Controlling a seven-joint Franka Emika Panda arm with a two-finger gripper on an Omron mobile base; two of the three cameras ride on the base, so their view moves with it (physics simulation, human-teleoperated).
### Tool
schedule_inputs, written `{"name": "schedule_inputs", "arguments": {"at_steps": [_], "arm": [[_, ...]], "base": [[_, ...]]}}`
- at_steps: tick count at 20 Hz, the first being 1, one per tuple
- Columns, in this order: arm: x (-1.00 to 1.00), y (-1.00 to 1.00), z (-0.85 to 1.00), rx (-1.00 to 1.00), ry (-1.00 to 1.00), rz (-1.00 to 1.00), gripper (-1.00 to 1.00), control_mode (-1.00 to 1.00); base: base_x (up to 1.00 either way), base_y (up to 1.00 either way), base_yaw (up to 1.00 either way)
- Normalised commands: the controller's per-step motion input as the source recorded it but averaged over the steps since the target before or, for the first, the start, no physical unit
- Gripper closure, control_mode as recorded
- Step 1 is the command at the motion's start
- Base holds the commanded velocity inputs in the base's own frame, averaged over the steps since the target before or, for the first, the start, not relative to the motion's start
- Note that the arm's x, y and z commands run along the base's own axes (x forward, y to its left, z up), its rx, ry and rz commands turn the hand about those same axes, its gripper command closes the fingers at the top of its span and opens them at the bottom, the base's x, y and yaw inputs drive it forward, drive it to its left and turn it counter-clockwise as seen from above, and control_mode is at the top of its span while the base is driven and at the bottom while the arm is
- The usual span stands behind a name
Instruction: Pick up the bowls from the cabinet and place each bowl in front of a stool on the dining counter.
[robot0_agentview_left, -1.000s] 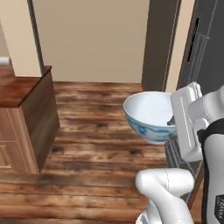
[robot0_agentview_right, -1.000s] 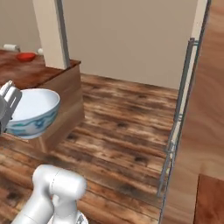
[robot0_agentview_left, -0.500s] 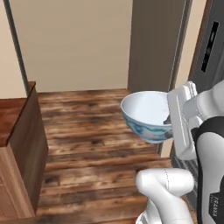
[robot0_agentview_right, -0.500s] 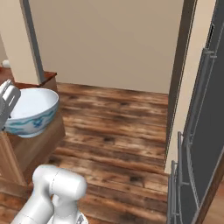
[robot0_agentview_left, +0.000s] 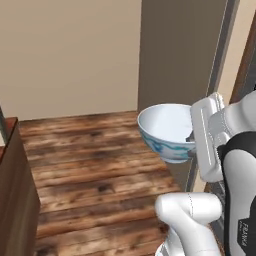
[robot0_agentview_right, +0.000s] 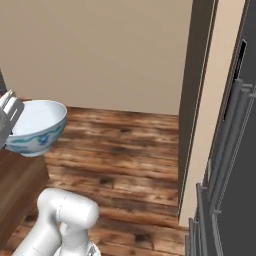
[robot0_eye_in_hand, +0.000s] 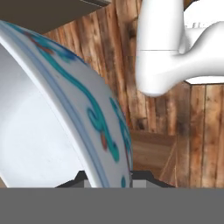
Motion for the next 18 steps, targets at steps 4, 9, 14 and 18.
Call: {"name": "schedule_inputs", "arguments": {"at_steps": [4, 9, 14, 18], "arm": [[0.0, 0.0, 0.0, 0.0, 0.0, 0.0, 1.0, 1.0], [0.0, 0.0, 0.0, 0.0, 0.0, 0.0, 1.0, 1.0], [0.0, 0.0, 0.0, 0.0, 0.0, 0.0, 1.0, 1.0], [0.0, 0.0, 0.0, 0.0, 0.0, 0.0, 1.0, 1.0]], "base": [[1.0, 0.0, 0.01], [1.0, 0.05, 0.01], [1.0, 0.15, 0.09], [1.0, 0.02, 0.24]]}}
